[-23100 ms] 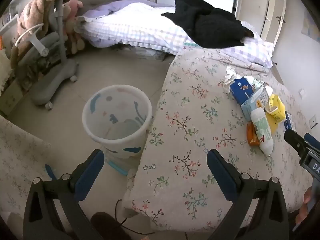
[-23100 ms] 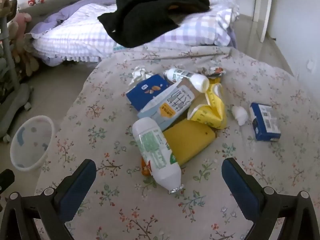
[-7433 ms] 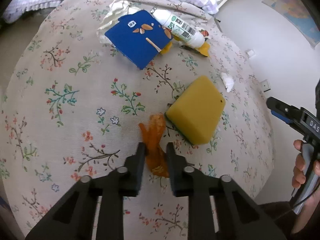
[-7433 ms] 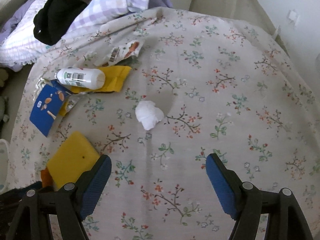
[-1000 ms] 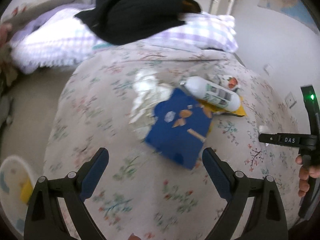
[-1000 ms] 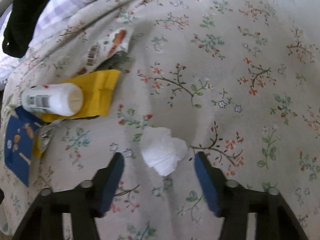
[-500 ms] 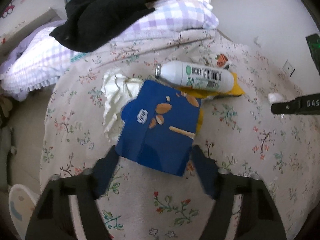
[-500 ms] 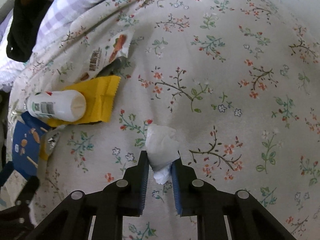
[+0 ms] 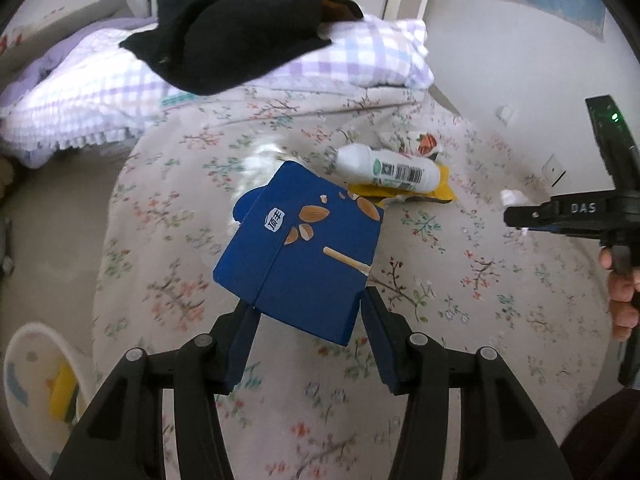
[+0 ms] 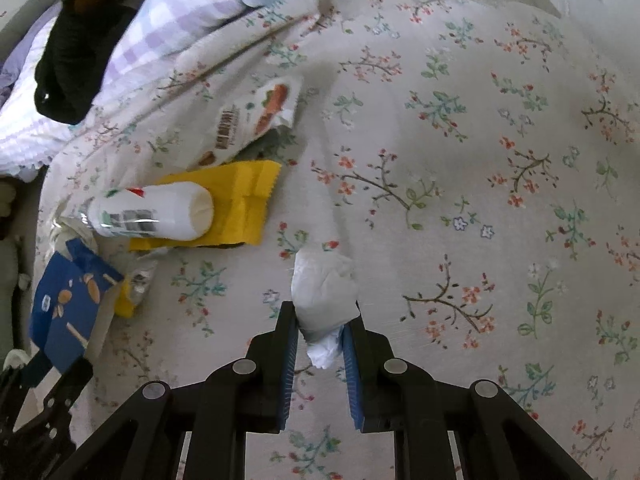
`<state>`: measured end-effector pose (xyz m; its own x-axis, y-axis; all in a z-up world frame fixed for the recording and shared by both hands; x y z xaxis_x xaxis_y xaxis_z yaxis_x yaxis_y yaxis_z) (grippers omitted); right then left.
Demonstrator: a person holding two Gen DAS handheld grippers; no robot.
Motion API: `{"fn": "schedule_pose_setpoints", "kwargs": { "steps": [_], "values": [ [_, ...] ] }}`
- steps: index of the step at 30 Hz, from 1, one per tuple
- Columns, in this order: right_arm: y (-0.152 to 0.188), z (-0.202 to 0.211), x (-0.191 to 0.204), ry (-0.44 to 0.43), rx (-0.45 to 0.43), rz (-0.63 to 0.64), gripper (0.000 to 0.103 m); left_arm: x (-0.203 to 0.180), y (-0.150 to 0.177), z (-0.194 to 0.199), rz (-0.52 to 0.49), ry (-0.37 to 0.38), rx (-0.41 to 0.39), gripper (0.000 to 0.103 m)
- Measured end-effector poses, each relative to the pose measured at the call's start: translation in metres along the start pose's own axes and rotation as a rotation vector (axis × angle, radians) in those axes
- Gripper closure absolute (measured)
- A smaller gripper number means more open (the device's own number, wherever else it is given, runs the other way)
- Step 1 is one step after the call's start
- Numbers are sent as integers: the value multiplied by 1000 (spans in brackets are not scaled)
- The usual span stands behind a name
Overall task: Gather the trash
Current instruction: 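Grasp the white tissue with the right tool while the left tool grasps the blue box, then drop the blue box with the left tool while the right tool drops the tissue into the wastebasket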
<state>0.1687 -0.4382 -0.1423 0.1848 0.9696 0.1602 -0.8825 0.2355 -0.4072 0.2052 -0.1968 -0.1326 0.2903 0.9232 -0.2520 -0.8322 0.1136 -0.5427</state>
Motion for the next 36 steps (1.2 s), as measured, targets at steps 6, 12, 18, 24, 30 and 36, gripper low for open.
{"fn": "schedule_pose_setpoints", "kwargs": {
  "steps": [6,12,18,24,30,36],
  "values": [
    [0,12,28,-29,-16,27,84,22,6,31,55,-1,-17,49],
    [0,22,65,-56,-41,81,84,63,11,59,120,-53,-38,49],
    [3,20,117,-85,-39,156,84,113,19,81,193,-107,-48,49],
    [10,11,173,-119,-29,225,84,176,30,111,313,-149,-70,49],
    [19,-1,222,-145,-17,297,84,232,49,136,398,-195,-76,49],
    [34,-13,279,-189,2,363,84,276,71,150,453,-234,-62,48]
  ]
}}
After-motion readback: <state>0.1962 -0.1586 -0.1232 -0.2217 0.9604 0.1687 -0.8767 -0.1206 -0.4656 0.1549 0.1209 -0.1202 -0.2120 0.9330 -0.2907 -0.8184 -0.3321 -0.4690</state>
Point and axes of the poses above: each gripper's, at about its wrist camera, not at the fingertips, and z roughly against the way its jaws point, x to its left, y to its underside, the point moved 10 cm from there along -z, roughly the way its jaws point, and after that the axes turned 12 degrees about z, right-handed, at the moved point
